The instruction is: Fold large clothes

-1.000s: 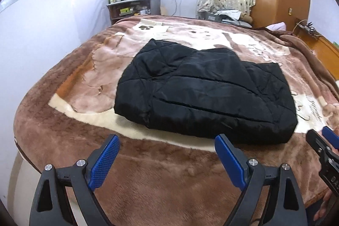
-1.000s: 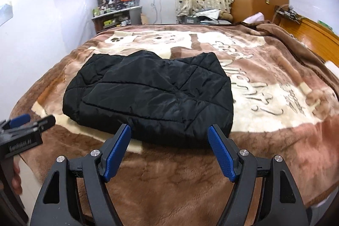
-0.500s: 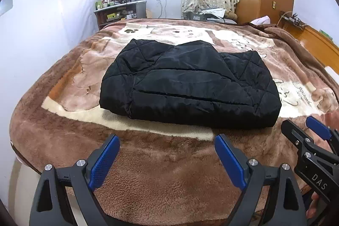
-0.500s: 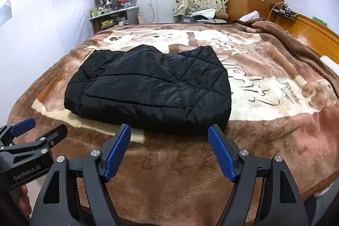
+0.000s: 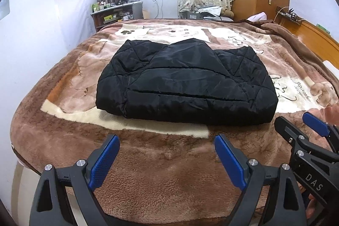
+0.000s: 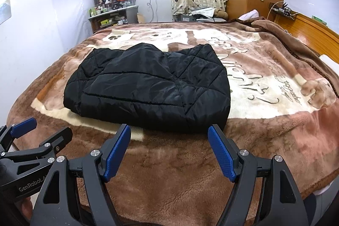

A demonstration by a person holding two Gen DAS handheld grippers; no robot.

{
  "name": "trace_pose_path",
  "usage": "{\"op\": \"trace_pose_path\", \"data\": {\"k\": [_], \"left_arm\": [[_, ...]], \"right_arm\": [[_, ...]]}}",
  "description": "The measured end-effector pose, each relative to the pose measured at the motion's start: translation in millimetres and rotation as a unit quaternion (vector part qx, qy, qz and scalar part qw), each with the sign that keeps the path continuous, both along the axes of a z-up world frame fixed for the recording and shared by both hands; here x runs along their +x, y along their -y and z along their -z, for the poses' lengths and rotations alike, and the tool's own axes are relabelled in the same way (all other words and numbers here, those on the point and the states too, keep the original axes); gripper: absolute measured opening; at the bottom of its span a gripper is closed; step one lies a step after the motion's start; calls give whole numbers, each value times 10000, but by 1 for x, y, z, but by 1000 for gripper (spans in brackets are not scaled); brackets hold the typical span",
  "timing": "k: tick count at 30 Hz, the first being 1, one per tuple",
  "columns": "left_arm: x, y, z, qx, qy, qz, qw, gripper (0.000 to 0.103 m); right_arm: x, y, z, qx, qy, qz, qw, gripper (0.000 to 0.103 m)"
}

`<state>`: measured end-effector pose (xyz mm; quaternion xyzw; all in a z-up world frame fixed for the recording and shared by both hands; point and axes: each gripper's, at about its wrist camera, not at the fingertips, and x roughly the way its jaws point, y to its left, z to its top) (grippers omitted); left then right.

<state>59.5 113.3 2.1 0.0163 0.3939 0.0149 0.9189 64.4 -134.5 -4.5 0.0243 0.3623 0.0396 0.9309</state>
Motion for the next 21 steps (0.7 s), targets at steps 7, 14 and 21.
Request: {"op": "trace_pose_path", "data": {"k": [7, 14, 21], "left_arm": [[-5, 5, -3, -41, 50, -13, 10000, 91], [-7, 7, -3, 55, 41, -47, 10000, 91], [-9, 10, -4, 33, 96, -11, 9999, 91]], "right_arm": [[-1, 1, 0, -2, -8, 4, 10000, 75], [0, 2, 0, 3, -13, -3, 10000, 75], [-1, 1, 1, 12, -21, 2, 10000, 75]]}}
